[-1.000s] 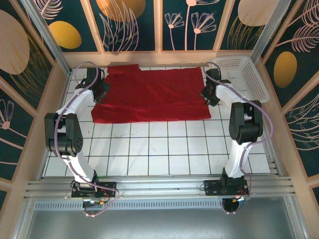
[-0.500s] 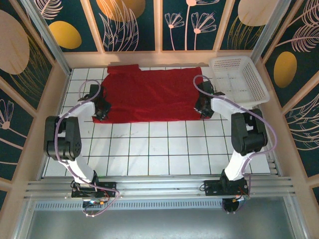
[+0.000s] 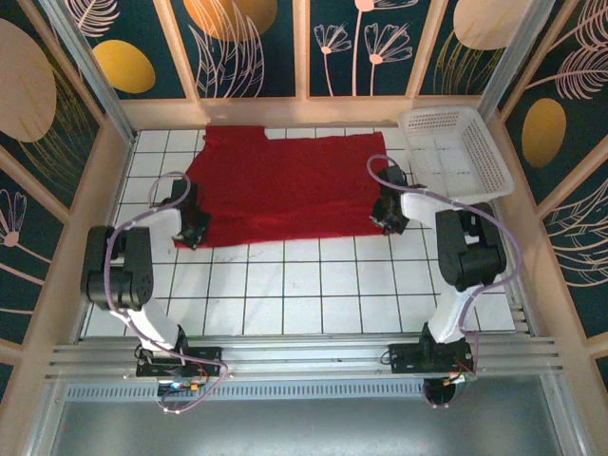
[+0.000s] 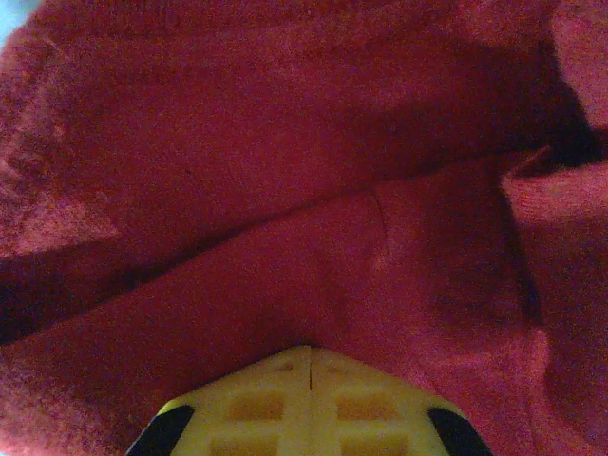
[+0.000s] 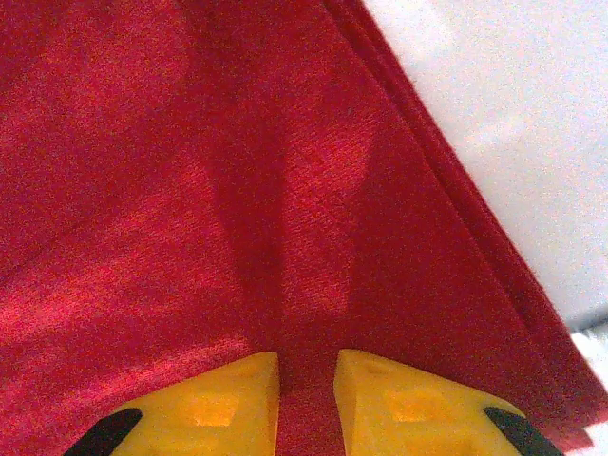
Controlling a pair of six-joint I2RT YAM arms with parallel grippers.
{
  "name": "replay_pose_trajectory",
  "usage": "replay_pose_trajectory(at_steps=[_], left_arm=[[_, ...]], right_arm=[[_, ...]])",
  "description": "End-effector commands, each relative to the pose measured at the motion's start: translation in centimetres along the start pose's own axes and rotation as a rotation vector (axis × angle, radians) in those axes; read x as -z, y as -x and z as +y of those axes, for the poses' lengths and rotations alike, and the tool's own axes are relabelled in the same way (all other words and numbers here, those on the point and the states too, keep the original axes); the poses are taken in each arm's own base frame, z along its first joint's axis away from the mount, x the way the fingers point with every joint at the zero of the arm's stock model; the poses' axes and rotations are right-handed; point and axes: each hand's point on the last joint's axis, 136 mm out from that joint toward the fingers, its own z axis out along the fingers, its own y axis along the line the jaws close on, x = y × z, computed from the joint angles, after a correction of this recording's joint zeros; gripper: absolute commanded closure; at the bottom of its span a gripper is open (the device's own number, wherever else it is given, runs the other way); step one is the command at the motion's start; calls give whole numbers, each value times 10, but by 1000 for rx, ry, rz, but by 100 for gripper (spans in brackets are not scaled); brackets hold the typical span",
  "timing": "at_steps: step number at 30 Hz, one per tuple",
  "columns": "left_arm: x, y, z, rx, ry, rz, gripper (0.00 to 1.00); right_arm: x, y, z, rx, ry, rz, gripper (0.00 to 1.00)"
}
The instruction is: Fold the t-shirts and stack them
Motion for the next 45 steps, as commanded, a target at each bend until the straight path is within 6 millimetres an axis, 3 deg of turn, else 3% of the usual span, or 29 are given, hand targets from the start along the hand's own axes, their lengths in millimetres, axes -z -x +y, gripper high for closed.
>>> replay_pose_trajectory(at_steps=[1, 4, 6, 11, 15, 19, 25, 31, 34, 45], left_arm=[[10, -30, 82, 70, 211, 54, 100], [31, -34, 101, 106, 211, 30, 100], [43, -30, 94, 110, 161, 4, 100], [77, -2, 33, 12, 25, -50, 81], [89, -10, -24, -101, -48, -12, 70], [78, -37, -56, -140, -65, 56, 69], [49, -54, -56, -98, -42, 114, 70], [34, -57, -52, -145, -5, 117, 68], [30, -61, -60, -193, -27, 123, 66], [8, -58, -69, -542, 53, 36, 66]], right_arm=[[8, -71, -46, -5, -122, 181, 75], [25, -99, -53, -17, -103, 204, 74], [34, -109, -47, -25, -54, 203, 69], [67, -88, 5, 76, 157, 62, 59], [87, -70, 52, 180, 292, 11, 58], [96, -71, 101, 268, 460, 45, 59], [101, -85, 147, 322, 593, 116, 54], [95, -89, 154, 321, 595, 135, 54], [93, -89, 153, 322, 588, 135, 54], [88, -90, 153, 320, 584, 147, 54]])
